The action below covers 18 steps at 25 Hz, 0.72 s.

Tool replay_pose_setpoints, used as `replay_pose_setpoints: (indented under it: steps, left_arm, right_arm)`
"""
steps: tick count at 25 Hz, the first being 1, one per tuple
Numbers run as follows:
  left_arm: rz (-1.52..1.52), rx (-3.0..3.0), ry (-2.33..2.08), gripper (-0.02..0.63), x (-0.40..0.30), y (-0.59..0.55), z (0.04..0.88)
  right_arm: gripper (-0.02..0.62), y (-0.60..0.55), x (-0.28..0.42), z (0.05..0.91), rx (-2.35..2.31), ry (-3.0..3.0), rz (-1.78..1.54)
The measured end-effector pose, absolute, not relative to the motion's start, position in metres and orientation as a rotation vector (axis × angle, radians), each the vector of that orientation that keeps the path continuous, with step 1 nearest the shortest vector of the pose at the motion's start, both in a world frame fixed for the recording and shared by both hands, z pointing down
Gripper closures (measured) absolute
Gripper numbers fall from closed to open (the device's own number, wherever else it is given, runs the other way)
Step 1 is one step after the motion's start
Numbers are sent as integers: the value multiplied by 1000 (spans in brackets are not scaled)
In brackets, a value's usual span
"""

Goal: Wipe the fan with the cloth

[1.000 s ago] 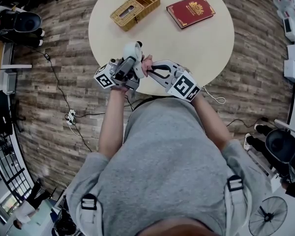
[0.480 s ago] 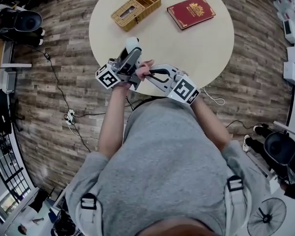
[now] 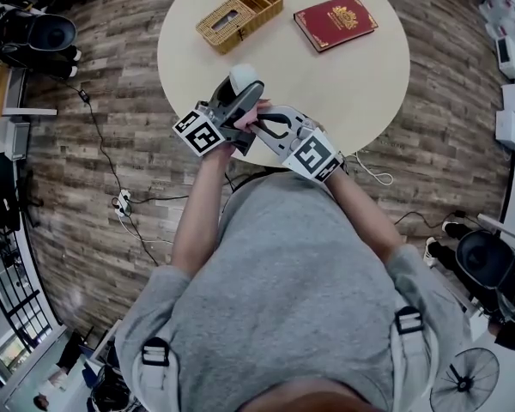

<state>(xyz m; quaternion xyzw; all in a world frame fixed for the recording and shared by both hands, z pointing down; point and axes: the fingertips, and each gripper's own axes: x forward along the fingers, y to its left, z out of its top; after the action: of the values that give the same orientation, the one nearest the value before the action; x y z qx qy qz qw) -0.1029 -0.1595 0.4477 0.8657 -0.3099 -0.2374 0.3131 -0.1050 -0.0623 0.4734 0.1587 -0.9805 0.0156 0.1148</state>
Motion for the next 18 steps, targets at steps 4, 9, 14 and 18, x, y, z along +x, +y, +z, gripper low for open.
replay_pose_setpoints:
  steps: [4,9,14,18]
  left_arm:
    - [-564,2328,-830,224,-97,-158,445]
    - [-561,2366,-844,224,-96,-159,437]
    - [-606,2347,-879,224,-107,-162,433]
    - [-642,2319,-886,224,-113,-163,433]
  right_arm:
    - [557,-64,-105,472,467,-2878,178]
    - [557,-68,-105,467,491,-2895,182]
    - [557,-80,-92,466,584,-2846,57]
    - [557,-90,-83,465,689,-2779,-131]
